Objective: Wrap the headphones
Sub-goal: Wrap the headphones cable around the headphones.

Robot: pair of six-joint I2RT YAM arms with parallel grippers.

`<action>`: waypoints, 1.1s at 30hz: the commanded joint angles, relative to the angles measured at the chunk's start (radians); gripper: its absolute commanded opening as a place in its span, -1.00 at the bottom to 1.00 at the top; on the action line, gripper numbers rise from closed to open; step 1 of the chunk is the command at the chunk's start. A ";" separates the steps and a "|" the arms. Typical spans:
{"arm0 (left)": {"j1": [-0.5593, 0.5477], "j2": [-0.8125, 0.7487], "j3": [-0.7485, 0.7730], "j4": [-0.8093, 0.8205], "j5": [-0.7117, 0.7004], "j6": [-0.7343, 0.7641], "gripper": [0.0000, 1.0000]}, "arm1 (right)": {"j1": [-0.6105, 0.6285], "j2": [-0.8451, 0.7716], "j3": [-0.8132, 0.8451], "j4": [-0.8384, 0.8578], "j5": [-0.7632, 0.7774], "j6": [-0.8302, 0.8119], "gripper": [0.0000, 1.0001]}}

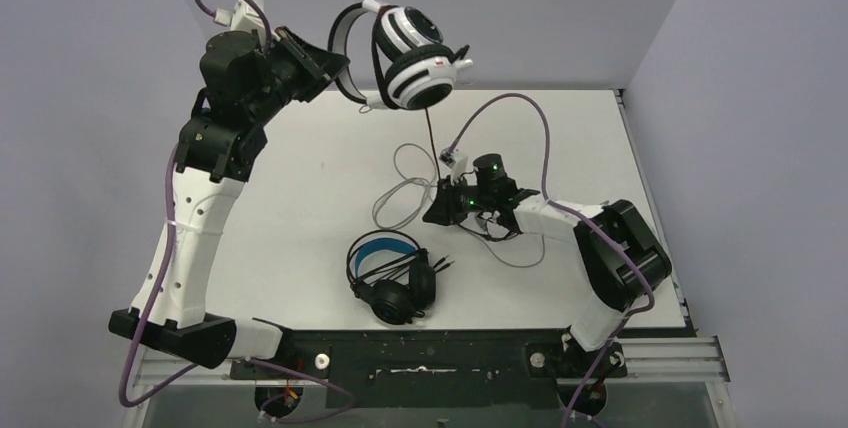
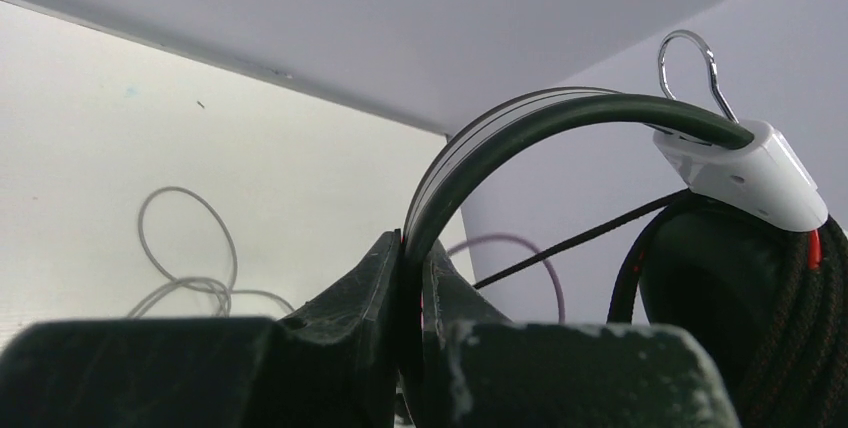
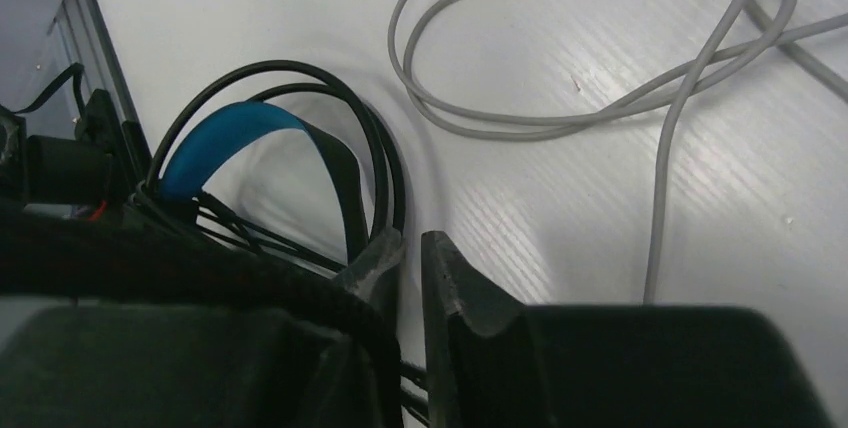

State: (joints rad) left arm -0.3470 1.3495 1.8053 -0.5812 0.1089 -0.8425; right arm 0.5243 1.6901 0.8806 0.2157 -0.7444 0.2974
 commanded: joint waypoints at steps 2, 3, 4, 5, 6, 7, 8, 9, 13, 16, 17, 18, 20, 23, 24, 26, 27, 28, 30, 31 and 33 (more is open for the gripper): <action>0.081 0.027 0.086 0.230 -0.059 -0.156 -1.00 | 0.051 -0.124 -0.016 -0.106 0.143 -0.037 -0.85; 0.089 0.031 0.087 0.241 -0.069 -0.163 -1.00 | 0.062 -0.143 -0.023 -0.140 0.175 -0.042 -0.85; 0.100 0.032 0.085 0.250 -0.079 -0.179 -1.00 | 0.073 -0.163 -0.028 -0.169 0.203 -0.043 -0.85; 0.107 0.030 0.079 0.267 -0.089 -0.192 -1.00 | 0.081 -0.177 -0.031 -0.194 0.232 -0.041 -0.84; 0.108 0.026 0.071 0.275 -0.115 -0.195 -1.00 | 0.091 -0.193 -0.030 -0.239 0.241 -0.040 -0.84; 0.107 0.018 0.063 0.279 -0.160 -0.189 -1.00 | 0.100 -0.201 -0.025 -0.261 0.246 -0.040 -0.85; 0.104 0.007 0.048 0.287 -0.206 -0.175 -1.00 | 0.115 -0.221 -0.018 -0.309 0.259 -0.040 -0.85; 0.099 -0.005 0.028 0.297 -0.258 -0.166 -1.00 | 0.134 -0.238 -0.006 -0.349 0.276 -0.049 -0.85; 0.092 -0.060 -0.105 0.378 -0.479 -0.131 -1.00 | 0.250 -0.331 0.063 -0.536 0.416 -0.114 -1.00; 0.093 -0.059 -0.145 0.387 -0.582 -0.089 -1.00 | 0.314 -0.387 0.110 -0.643 0.496 -0.140 -1.00; 0.093 -0.055 -0.158 0.391 -0.606 -0.076 -1.00 | 0.335 -0.400 0.124 -0.669 0.506 -0.142 -1.00; 0.094 -0.052 -0.173 0.394 -0.624 -0.064 -1.00 | 0.349 -0.413 0.137 -0.692 0.526 -0.143 -1.00; 0.091 -0.045 -0.209 0.418 -0.664 -0.014 -1.00 | 0.385 -0.443 0.161 -0.730 0.574 -0.143 -1.00; 0.087 -0.034 -0.268 0.432 -0.725 0.048 -1.00 | 0.431 -0.490 0.193 -0.772 0.618 -0.137 -1.00; 0.087 -0.029 -0.293 0.432 -0.739 0.058 -1.00 | 0.444 -0.502 0.207 -0.785 0.624 -0.136 -1.00; 0.086 -0.013 -0.325 0.448 -0.748 0.082 -1.00 | 0.474 -0.523 0.243 -0.818 0.653 -0.145 -1.00; 0.082 -0.003 -0.338 0.452 -0.751 0.101 -1.00 | 0.490 -0.531 0.264 -0.837 0.677 -0.149 -1.00; 0.075 0.006 -0.349 0.455 -0.760 0.124 -1.00 | 0.504 -0.539 0.287 -0.862 0.698 -0.155 -1.00; 0.058 0.019 -0.380 0.470 -0.784 0.170 -1.00 | 0.526 -0.554 0.339 -0.902 0.731 -0.168 -1.00; 0.047 0.023 -0.399 0.482 -0.792 0.192 -1.00 | 0.533 -0.563 0.363 -0.917 0.740 -0.171 -1.00; 0.025 0.034 -0.428 0.499 -0.809 0.240 -1.00 | 0.546 -0.582 0.418 -0.940 0.756 -0.188 -1.00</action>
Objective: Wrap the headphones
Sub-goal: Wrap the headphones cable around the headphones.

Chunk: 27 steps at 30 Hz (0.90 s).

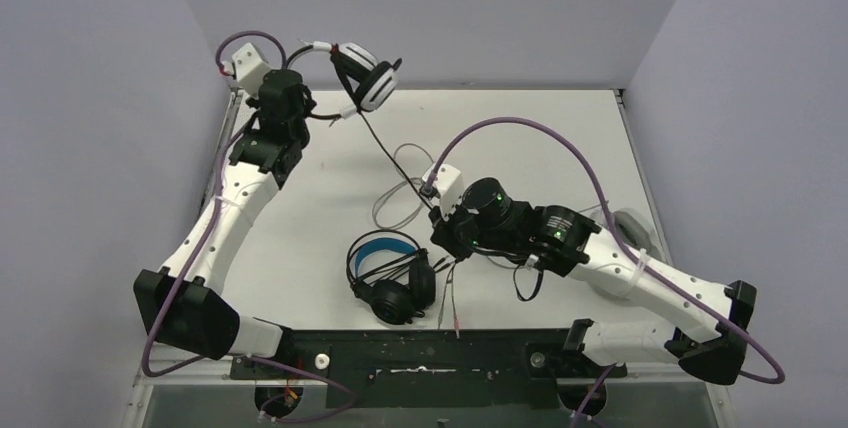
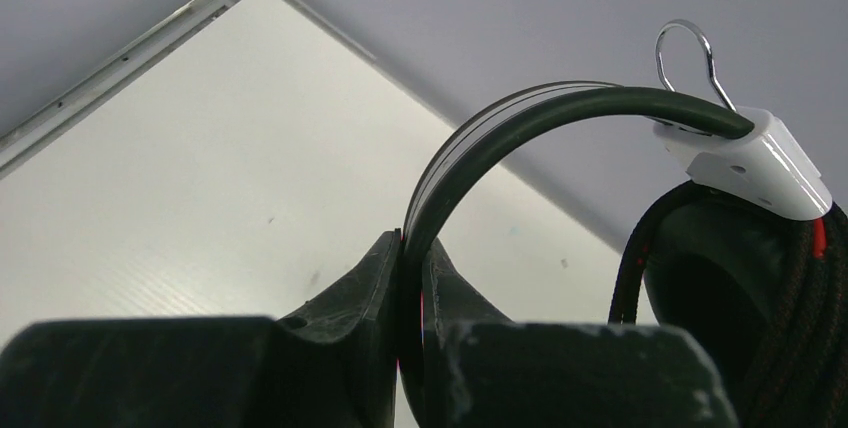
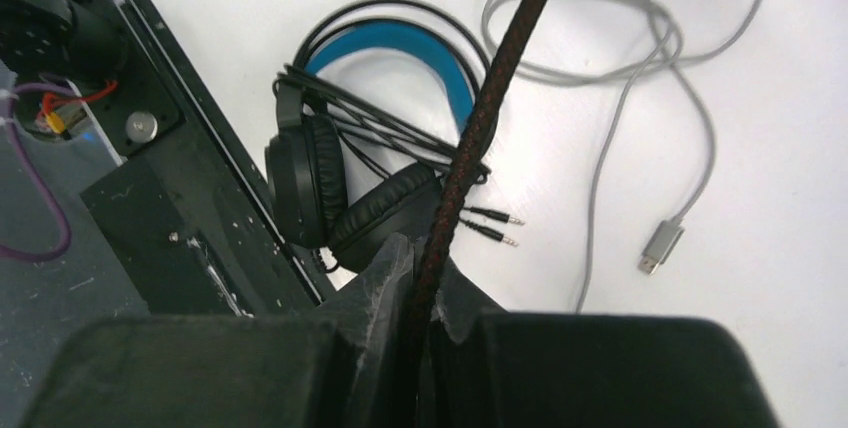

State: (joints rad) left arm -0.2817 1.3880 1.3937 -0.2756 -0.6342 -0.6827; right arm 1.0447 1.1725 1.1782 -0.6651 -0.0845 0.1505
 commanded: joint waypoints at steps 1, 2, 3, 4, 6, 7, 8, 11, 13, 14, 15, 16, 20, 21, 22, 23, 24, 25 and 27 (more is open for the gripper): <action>-0.059 0.000 -0.030 0.200 -0.078 0.112 -1.00 | 0.034 -0.076 0.142 -0.072 0.123 -0.049 -1.00; -0.066 0.002 -0.045 0.205 -0.082 0.134 -1.00 | 0.036 -0.083 0.165 -0.086 0.140 -0.060 -1.00; -0.082 0.002 -0.060 0.212 -0.081 0.151 -1.00 | 0.037 -0.088 0.189 -0.102 0.158 -0.071 -1.00; -0.095 0.001 -0.076 0.218 -0.078 0.170 -1.00 | 0.037 -0.090 0.215 -0.117 0.171 -0.083 -1.00; -0.138 0.000 -0.096 0.230 -0.081 0.232 -1.00 | 0.037 -0.094 0.264 -0.139 0.205 -0.109 -1.00; -0.164 0.000 -0.103 0.236 -0.087 0.271 -1.00 | 0.036 -0.094 0.285 -0.143 0.223 -0.126 -1.00; -0.188 -0.001 -0.111 0.236 -0.088 0.301 -1.00 | 0.036 -0.091 0.304 -0.145 0.244 -0.140 -1.00; -0.233 -0.027 -0.142 0.225 -0.020 0.349 -1.00 | 0.032 -0.067 0.365 -0.159 0.346 -0.211 -1.00; -0.259 -0.049 -0.154 0.205 0.054 0.384 -1.00 | 0.022 -0.033 0.415 -0.177 0.407 -0.256 -1.00; -0.268 -0.059 -0.156 0.189 0.103 0.407 -1.00 | 0.010 -0.016 0.438 -0.181 0.424 -0.276 -1.00; -0.277 -0.069 -0.157 0.176 0.158 0.436 -1.00 | -0.010 0.002 0.455 -0.183 0.431 -0.297 -1.00; -0.287 -0.081 -0.158 0.163 0.207 0.465 -1.00 | -0.036 0.019 0.471 -0.184 0.424 -0.314 -1.00; -0.348 -0.130 -0.154 0.069 0.279 0.575 -1.00 | -0.194 0.080 0.540 -0.178 0.265 -0.345 -1.00; -0.362 -0.143 -0.155 0.045 0.293 0.592 -1.00 | -0.220 0.091 0.550 -0.171 0.231 -0.351 -1.00; -0.373 -0.156 -0.157 0.025 0.320 0.608 -1.00 | -0.241 0.101 0.560 -0.163 0.205 -0.355 -1.00; -0.380 -0.169 -0.160 -0.001 0.362 0.617 -1.00 | -0.261 0.111 0.566 -0.150 0.179 -0.356 -1.00; -0.384 -0.185 -0.163 -0.018 0.424 0.621 -1.00 | -0.288 0.120 0.567 -0.139 0.152 -0.357 -1.00; -0.391 -0.198 -0.164 -0.037 0.480 0.621 -1.00 | -0.312 0.128 0.565 -0.131 0.125 -0.358 -1.00; -0.408 -0.227 -0.166 -0.072 0.579 0.615 -1.00 | -0.369 0.143 0.555 -0.115 0.059 -0.349 -1.00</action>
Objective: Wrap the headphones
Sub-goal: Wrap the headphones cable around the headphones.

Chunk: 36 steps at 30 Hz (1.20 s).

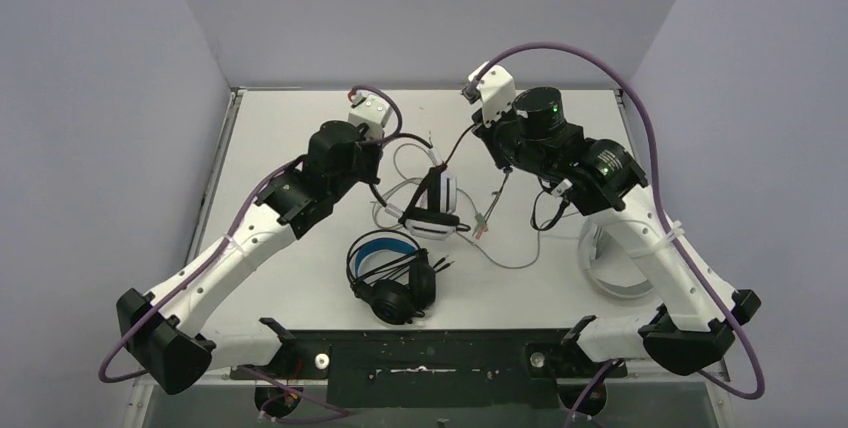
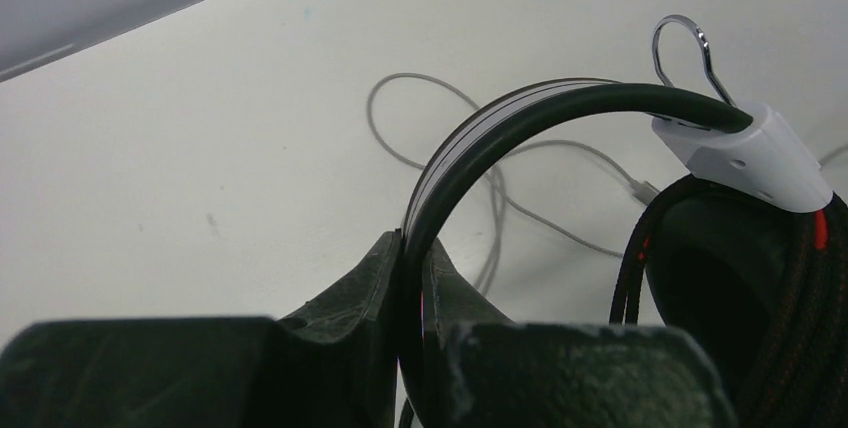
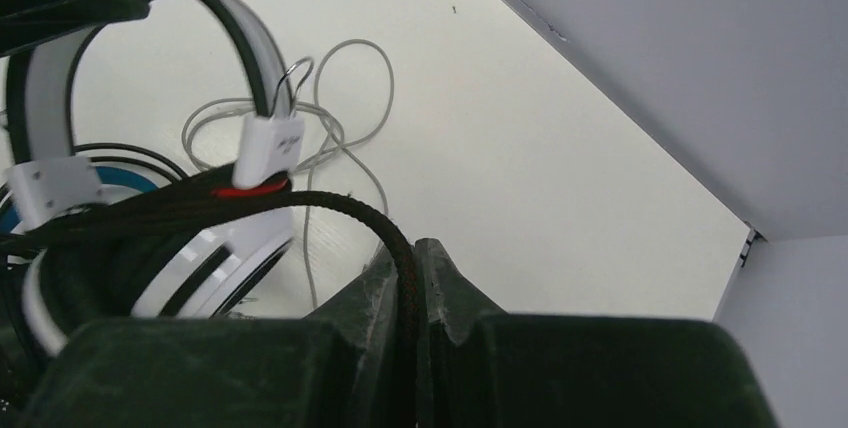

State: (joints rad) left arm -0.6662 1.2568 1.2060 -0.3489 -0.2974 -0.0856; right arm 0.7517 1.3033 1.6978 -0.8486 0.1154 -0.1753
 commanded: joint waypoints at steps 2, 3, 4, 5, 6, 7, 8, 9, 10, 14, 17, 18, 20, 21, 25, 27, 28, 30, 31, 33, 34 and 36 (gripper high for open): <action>-0.034 -0.128 0.012 -0.019 0.284 -0.014 -1.00 | -0.134 0.016 0.012 0.083 -0.202 -0.011 -1.00; -0.035 -0.147 0.005 -0.022 0.295 -0.033 -1.00 | -0.157 0.016 -0.007 0.087 -0.219 -0.004 -1.00; -0.035 -0.167 0.000 -0.027 0.297 -0.049 -1.00 | -0.176 0.010 -0.026 0.094 -0.238 0.004 -1.00; -0.035 -0.183 -0.002 -0.036 0.296 -0.064 -1.00 | -0.194 0.004 -0.051 0.102 -0.255 0.011 -1.00; -0.035 -0.197 0.000 -0.047 0.291 -0.081 -1.00 | -0.208 -0.007 -0.079 0.116 -0.273 0.021 -1.00; -0.035 -0.209 0.005 -0.056 0.291 -0.098 -1.00 | -0.219 -0.018 -0.110 0.137 -0.290 0.033 -1.00; -0.034 -0.215 0.011 -0.064 0.296 -0.115 -1.00 | -0.231 -0.031 -0.146 0.161 -0.310 0.048 -0.97; -0.035 -0.222 0.022 -0.072 0.318 -0.130 -1.00 | -0.242 -0.042 -0.178 0.186 -0.338 0.062 -0.93; -0.035 -0.225 0.034 -0.075 0.338 -0.146 -1.00 | -0.254 -0.049 -0.209 0.211 -0.375 0.078 -0.91; -0.033 -0.231 0.080 -0.078 0.354 -0.246 -1.00 | -0.293 -0.051 -0.305 0.293 -0.485 0.155 -0.90; -0.030 -0.206 0.150 -0.093 0.361 -0.331 -1.00 | -0.296 -0.054 -0.374 0.400 -0.566 0.245 -0.75; -0.030 -0.192 0.177 -0.098 0.374 -0.349 -1.00 | -0.296 -0.057 -0.397 0.442 -0.576 0.277 -0.70; -0.031 -0.162 0.235 -0.111 0.377 -0.381 -1.00 | -0.296 -0.059 -0.442 0.539 -0.579 0.346 -0.64; -0.031 -0.152 0.257 -0.113 0.374 -0.399 -1.00 | -0.296 -0.058 -0.463 0.577 -0.580 0.375 -0.64; -0.030 -0.124 0.321 -0.078 0.355 -0.458 -1.00 | -0.296 -0.043 -0.526 0.700 -0.586 0.474 -0.57; -0.030 -0.103 0.368 -0.081 0.341 -0.475 -1.00 | -0.296 -0.025 -0.536 0.740 -0.596 0.505 -0.33; -0.031 -0.092 0.388 -0.079 0.336 -0.481 -1.00 | -0.297 -0.019 -0.541 0.763 -0.602 0.518 -0.14; -0.031 -0.073 0.424 -0.085 0.309 -0.492 -1.00 | -0.295 -0.011 -0.553 0.797 -0.610 0.539 0.19; -0.032 -0.066 0.444 -0.095 0.279 -0.500 -1.00 | -0.296 -0.009 -0.560 0.816 -0.610 0.548 0.31; -0.030 -0.057 0.466 -0.111 0.224 -0.516 -1.00 | -0.296 -0.009 -0.575 0.833 -0.585 0.560 0.48; -0.030 -0.054 0.473 -0.110 0.200 -0.522 -1.00 | -0.297 -0.012 -0.583 0.836 -0.569 0.568 0.56; -0.030 -0.047 0.483 -0.101 0.167 -0.533 -1.00 | -0.299 -0.018 -0.604 0.871 -0.557 0.580 0.65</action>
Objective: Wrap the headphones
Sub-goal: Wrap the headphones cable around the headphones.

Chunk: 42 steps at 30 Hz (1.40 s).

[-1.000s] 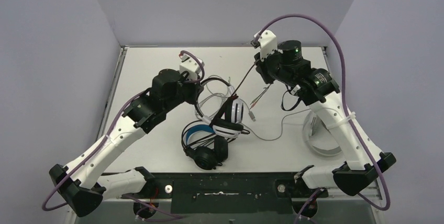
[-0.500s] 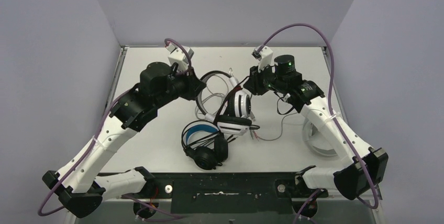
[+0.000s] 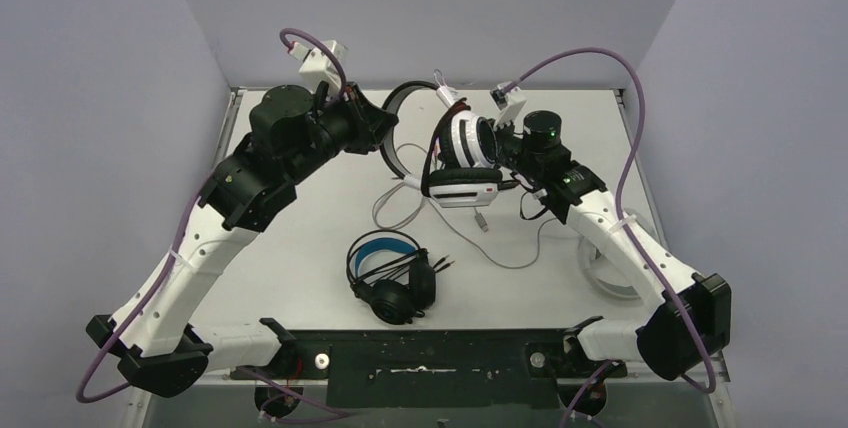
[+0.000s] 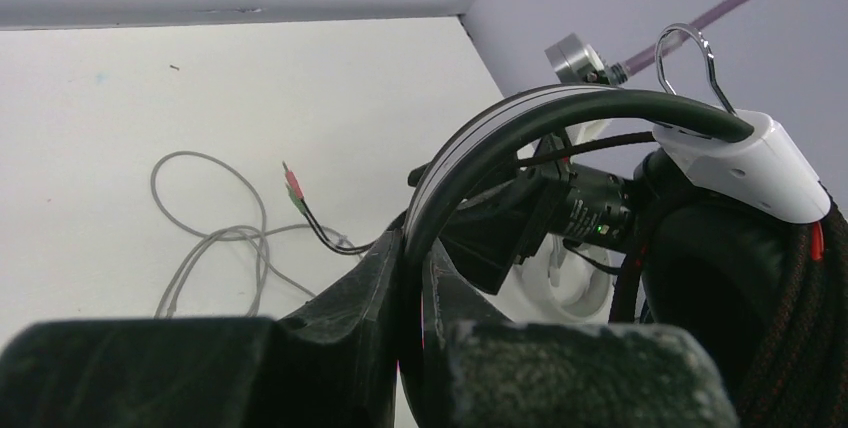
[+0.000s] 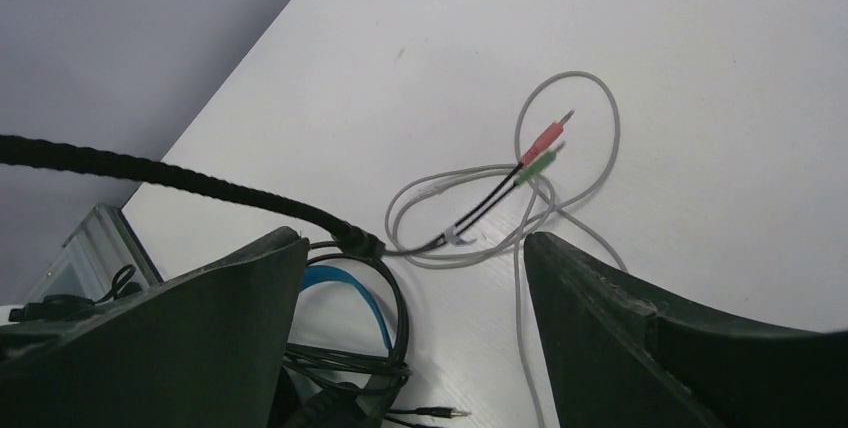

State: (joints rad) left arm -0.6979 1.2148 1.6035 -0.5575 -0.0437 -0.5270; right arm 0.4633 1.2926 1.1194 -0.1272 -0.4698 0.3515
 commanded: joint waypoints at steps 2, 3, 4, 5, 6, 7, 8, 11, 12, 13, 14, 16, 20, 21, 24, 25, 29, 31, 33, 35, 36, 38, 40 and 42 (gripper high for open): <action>0.002 0.007 0.099 0.117 -0.103 -0.099 -1.00 | -0.009 -0.011 -0.051 0.198 0.015 0.065 0.72; 0.001 0.015 0.108 0.118 -0.108 -0.103 -1.00 | -0.010 -0.011 -0.060 0.214 0.003 0.068 0.73; 0.001 0.023 0.118 0.120 -0.111 -0.109 -1.00 | -0.009 -0.010 -0.066 0.226 -0.012 0.065 0.74; 0.001 0.031 0.127 0.122 -0.112 -0.114 -1.00 | -0.009 -0.009 -0.074 0.231 -0.022 0.061 0.74; 0.001 0.037 0.134 0.123 -0.113 -0.121 -1.00 | -0.010 -0.011 -0.083 0.235 -0.024 0.060 0.74; 0.001 0.039 0.138 0.130 -0.115 -0.129 -1.00 | -0.009 -0.014 -0.093 0.235 -0.015 0.062 0.75; 0.001 0.041 0.139 0.138 -0.117 -0.134 -1.00 | -0.010 -0.015 -0.102 0.235 -0.009 0.060 0.74; 0.000 0.042 0.139 0.161 -0.122 -0.150 -1.00 | -0.011 -0.018 -0.130 0.255 -0.018 0.064 0.70; 0.000 0.044 0.142 0.166 -0.122 -0.153 -1.00 | -0.011 -0.016 -0.142 0.287 -0.049 0.065 0.70; 0.000 0.048 0.149 0.168 -0.121 -0.150 -1.00 | -0.009 -0.010 -0.154 0.317 -0.077 0.071 0.69; 0.000 0.051 0.157 0.164 -0.119 -0.146 -1.00 | -0.010 -0.007 -0.161 0.333 -0.097 0.077 0.69; 0.000 0.057 0.166 0.163 -0.119 -0.141 -1.00 | -0.009 -0.007 -0.166 0.341 -0.098 0.080 0.71; 0.000 0.055 0.169 0.170 -0.122 -0.134 -1.00 | -0.009 0.001 -0.168 0.346 -0.089 0.077 0.75; 0.000 0.057 0.172 0.169 -0.121 -0.134 -1.00 | -0.010 0.007 -0.165 0.348 -0.091 0.078 0.76; 0.001 0.056 0.179 0.170 -0.116 -0.133 -1.00 | -0.009 0.025 -0.161 0.363 -0.098 0.087 0.76; 0.000 0.055 0.179 0.173 -0.115 -0.133 -1.00 | -0.010 0.031 -0.160 0.370 -0.101 0.092 0.76; 0.001 0.055 0.190 0.175 -0.113 -0.123 -1.00 | -0.007 0.048 -0.169 0.414 -0.119 0.126 0.76; 0.002 0.058 0.200 0.170 -0.114 -0.116 -1.00 | -0.001 0.052 -0.177 0.435 -0.124 0.134 0.76; 0.001 0.058 0.202 0.172 -0.118 -0.116 -1.00 | 0.006 0.058 -0.188 0.450 -0.123 0.143 0.76; 0.002 0.056 0.200 0.177 -0.120 -0.119 -1.00 | 0.014 0.064 -0.196 0.466 -0.131 0.150 0.71; 0.001 0.056 0.199 0.180 -0.120 -0.118 -1.00 | 0.019 0.068 -0.201 0.473 -0.138 0.153 0.69; 0.001 0.054 0.198 0.183 -0.124 -0.118 -1.00 | 0.029 0.071 -0.208 0.485 -0.157 0.153 0.65; 0.001 0.053 0.200 0.183 -0.129 -0.115 -1.00 | 0.036 0.061 -0.217 0.483 -0.165 0.144 0.64; 0.002 0.051 0.202 0.182 -0.133 -0.113 -1.00 | 0.035 0.040 -0.234 0.469 -0.151 0.136 0.64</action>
State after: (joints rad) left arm -0.6975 1.2919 1.7336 -0.5274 -0.1608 -0.6060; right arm 0.4885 1.3567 0.9009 0.2611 -0.6071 0.4953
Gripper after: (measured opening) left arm 0.054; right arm 0.822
